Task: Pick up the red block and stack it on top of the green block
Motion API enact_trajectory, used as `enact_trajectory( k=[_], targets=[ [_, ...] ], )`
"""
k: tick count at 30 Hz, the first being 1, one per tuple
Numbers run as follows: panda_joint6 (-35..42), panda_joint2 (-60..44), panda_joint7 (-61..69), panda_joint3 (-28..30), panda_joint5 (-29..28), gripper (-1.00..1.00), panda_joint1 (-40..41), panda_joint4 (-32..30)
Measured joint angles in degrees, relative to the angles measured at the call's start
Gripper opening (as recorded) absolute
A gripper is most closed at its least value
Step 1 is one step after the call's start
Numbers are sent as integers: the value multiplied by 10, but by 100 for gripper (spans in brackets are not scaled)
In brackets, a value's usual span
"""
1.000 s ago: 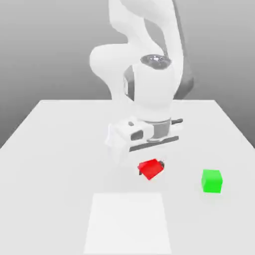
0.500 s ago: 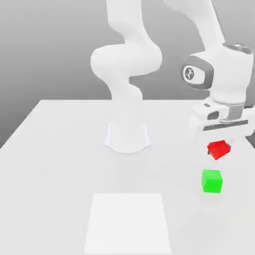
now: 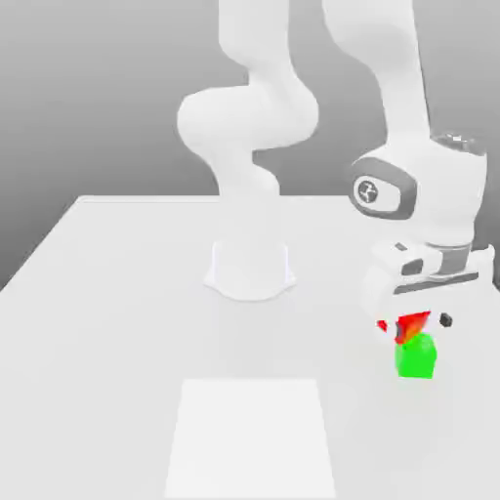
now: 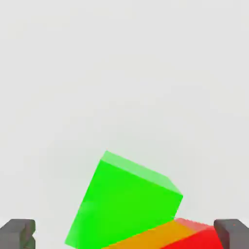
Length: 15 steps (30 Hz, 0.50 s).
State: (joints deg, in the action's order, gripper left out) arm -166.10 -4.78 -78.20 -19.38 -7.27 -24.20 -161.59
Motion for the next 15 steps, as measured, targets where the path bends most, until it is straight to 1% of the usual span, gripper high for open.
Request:
enact_trajectory(
  k=[2,7,15],
  targets=[
    [0,-1,0,0,0,100,0,0],
    [49,53,39,-8,55,100,-6,1],
    [122,133,92,0,130,100,-31,-5]
  ],
)
